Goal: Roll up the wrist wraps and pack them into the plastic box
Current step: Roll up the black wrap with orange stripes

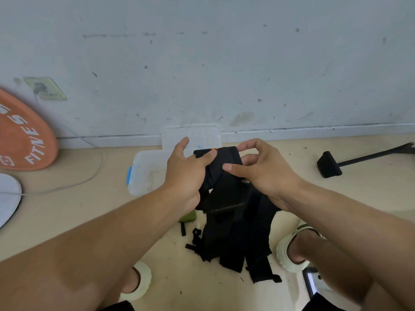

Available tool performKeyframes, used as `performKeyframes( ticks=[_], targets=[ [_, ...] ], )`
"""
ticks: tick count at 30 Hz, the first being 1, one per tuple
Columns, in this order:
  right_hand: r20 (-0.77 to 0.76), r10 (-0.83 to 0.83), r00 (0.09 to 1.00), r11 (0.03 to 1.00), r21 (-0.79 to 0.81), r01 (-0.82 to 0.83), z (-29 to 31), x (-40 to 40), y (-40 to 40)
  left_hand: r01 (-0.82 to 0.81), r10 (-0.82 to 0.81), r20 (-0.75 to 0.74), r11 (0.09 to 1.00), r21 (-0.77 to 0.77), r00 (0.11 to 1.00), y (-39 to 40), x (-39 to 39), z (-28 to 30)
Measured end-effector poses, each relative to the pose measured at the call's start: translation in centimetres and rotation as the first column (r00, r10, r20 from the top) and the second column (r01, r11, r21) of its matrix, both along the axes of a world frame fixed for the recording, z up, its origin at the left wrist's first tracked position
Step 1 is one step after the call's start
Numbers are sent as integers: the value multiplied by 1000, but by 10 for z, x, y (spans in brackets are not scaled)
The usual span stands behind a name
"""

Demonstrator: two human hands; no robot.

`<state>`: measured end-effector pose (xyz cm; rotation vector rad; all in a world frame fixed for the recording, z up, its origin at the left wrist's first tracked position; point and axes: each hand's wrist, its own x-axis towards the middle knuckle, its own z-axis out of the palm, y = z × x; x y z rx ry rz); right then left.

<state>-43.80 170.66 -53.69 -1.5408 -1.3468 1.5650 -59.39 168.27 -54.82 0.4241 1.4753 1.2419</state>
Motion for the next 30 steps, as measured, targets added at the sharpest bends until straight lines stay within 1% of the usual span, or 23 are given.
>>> performKeyframes(
  ticks=[2,4,7,9,10,11,13,14,15,18,20,23,25,27,29,30],
  targets=[
    [14,2,1000,1000,18,-3,-1,-1,0,12,-12,-34,1000,-1,999,0,-1,0],
    [43,47,998,999,2,-47,-4,-2,0,43,-45,-107,999,-21,993,2,-3,0],
    [116,235,965,971,-61,-230,-2,2,1,117,-130,-310,991,-58,942,4,-8,-2],
    [257,343,904,938,-35,-346,2,8,4,160,-167,-418,986,-52,893,5,-11,0],
    [326,347,879,930,-1,-367,2,12,6,180,-178,-461,983,-40,869,5,-11,2],
    [374,316,872,933,44,-357,0,14,10,204,-194,-500,978,-36,844,5,-11,5],
    [437,264,860,924,141,-355,-6,17,14,264,-241,-552,964,-38,798,5,-9,10],
    [452,292,843,909,143,-391,-10,16,15,298,-267,-561,954,-37,784,4,-7,12],
    [441,362,821,884,116,-452,-12,16,15,335,-294,-566,942,-34,770,2,-4,14],
    [329,575,749,794,-1,-609,-17,11,13,420,-348,-552,908,3,758,-2,1,15],
    [267,633,727,763,-57,-643,-20,11,16,433,-353,-553,901,16,755,-3,0,16],
    [225,686,693,725,-126,-677,-11,20,25,386,-301,-601,922,14,740,2,-7,11],
    [158,749,643,661,-230,-714,1,32,34,364,-299,-632,931,-29,715,5,-13,7],
    [110,777,619,616,-334,-713,12,46,42,381,-353,-641,919,-101,682,7,-20,1],
    [68,767,638,616,-357,-702,22,57,48,403,-432,-633,893,-200,643,8,-24,-3],
    [33,759,650,620,-337,-708,25,61,51,414,-464,-619,879,-235,634,7,-25,-4]
  ],
)
